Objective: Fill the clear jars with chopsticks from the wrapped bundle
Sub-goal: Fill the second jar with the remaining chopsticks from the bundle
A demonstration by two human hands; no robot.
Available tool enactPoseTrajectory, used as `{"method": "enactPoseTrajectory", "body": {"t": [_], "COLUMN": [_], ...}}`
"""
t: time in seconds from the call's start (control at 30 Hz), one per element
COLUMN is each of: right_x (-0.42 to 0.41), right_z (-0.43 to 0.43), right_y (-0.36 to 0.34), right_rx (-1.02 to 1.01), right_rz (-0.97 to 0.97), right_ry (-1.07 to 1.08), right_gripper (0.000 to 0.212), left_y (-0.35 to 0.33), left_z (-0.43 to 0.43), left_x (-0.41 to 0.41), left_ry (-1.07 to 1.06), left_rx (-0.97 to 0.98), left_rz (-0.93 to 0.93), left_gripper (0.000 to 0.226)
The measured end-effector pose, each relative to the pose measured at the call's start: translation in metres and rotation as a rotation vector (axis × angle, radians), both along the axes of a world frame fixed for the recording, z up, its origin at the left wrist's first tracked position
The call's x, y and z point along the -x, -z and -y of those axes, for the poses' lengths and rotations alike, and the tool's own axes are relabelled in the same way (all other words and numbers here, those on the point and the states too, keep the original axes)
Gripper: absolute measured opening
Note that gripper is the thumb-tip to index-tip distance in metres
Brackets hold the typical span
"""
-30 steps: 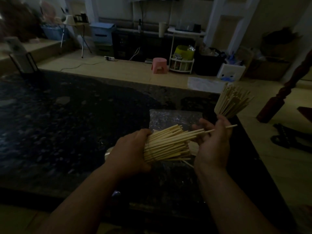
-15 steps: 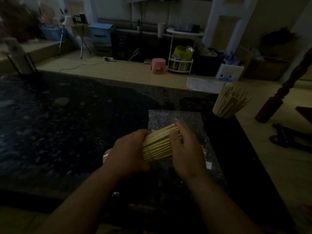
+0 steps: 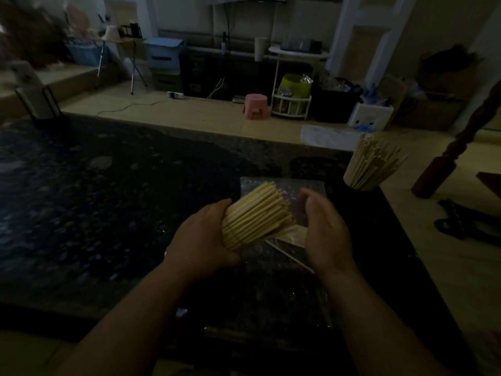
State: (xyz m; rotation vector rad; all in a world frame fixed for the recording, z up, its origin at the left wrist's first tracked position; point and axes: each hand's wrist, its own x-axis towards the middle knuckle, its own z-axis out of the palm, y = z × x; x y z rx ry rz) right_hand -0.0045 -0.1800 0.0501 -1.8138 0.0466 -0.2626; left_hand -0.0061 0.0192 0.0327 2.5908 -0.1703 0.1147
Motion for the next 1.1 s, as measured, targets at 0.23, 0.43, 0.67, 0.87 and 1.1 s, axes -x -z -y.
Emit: {"method": "enactPoseTrajectory", "body": {"t": [0.23,0.43,0.67,0.87,1.1], "right_x": [-0.007,-0.006,-0.006,-0.012,-0.035], "right_z": [0.024,0.023,0.017,0.011,0.005], "right_y": [0.013,0.024,0.062,0.11,0.117], "right_rx": [0.403,0.796,0.962,0.983,1.098], "right_rz": [-0.293,-0.399,-0.57,-0.404,-0.311], "right_ry": [-0.077,-0.275,-0.447,-0.25,-0.094], "right_gripper": [0.02,0.022,0.046,0.065,0.05], "left_y": [-0.002,-0.005,-0.005,-0.005,-0.005], "left_z": [-0.007,-0.009,-0.008,-0.008,-0.006], "left_x": [-0.001,-0.002,-0.003,-0.006,-0.011], "left_ry": [-0.104,-0.154,-0.165,-0.166,-0.159], "left_rx": [0.206,0.318,0.318,0.341,0.347], "left_rz": [0.025,0.008,0.013,0.036,0.042], "left_gripper": [0.089,0.091,0.093,0.091,0.089]}}
